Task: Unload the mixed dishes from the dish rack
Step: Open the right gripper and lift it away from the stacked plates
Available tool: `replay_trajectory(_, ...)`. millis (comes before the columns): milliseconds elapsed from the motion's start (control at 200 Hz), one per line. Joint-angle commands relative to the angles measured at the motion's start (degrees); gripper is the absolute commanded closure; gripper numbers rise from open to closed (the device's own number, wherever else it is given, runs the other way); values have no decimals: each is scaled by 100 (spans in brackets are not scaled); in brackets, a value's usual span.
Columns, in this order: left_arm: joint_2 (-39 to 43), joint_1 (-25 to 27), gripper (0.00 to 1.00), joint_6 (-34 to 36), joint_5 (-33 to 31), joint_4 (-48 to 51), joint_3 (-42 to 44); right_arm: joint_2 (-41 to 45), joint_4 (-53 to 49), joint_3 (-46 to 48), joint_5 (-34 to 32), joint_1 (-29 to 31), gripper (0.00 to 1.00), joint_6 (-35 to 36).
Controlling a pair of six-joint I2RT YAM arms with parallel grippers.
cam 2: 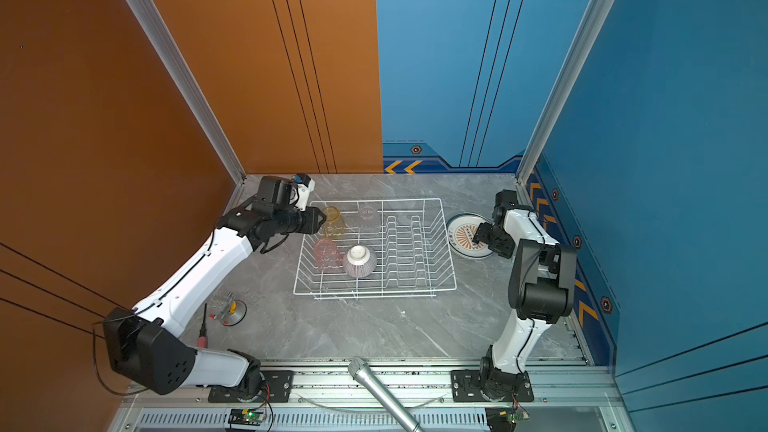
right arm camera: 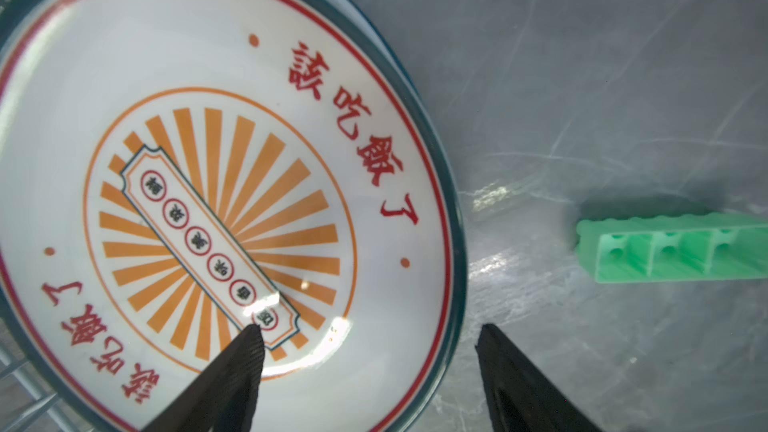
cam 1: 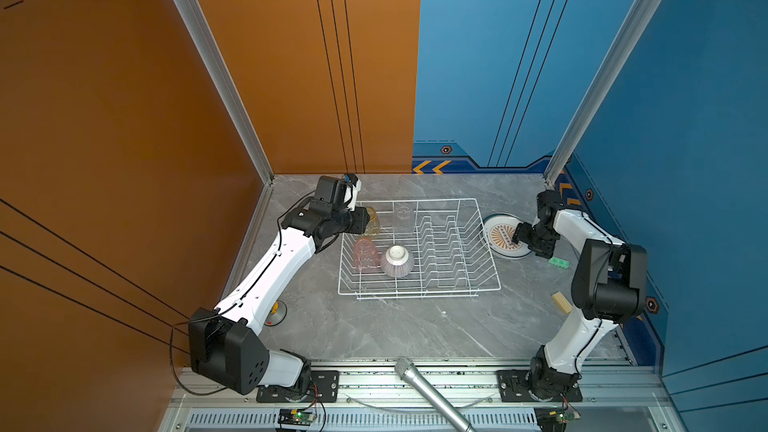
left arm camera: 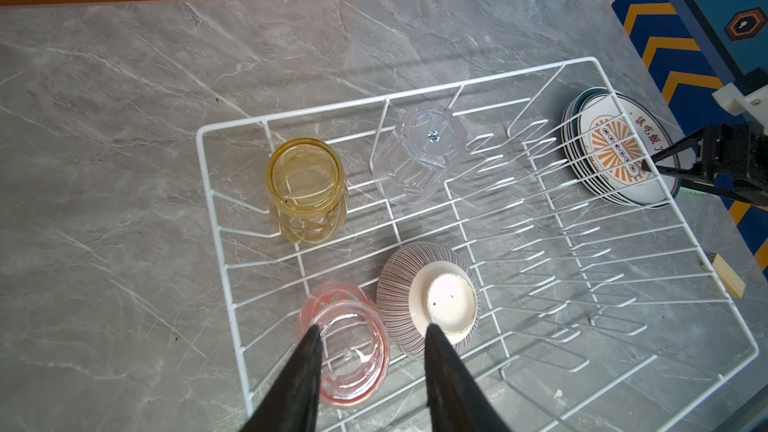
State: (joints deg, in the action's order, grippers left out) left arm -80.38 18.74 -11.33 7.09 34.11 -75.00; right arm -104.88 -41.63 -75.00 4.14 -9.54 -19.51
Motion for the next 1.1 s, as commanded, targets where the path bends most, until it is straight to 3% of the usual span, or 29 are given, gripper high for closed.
replay_trajectory(0,10,-74,58,129,92,7,61,-110,-258,-232,-217,91,20,-105)
replay_trajectory(1091,31,-130,58,140,177,9,152,-344,-263,-420,-58,181,17,-71)
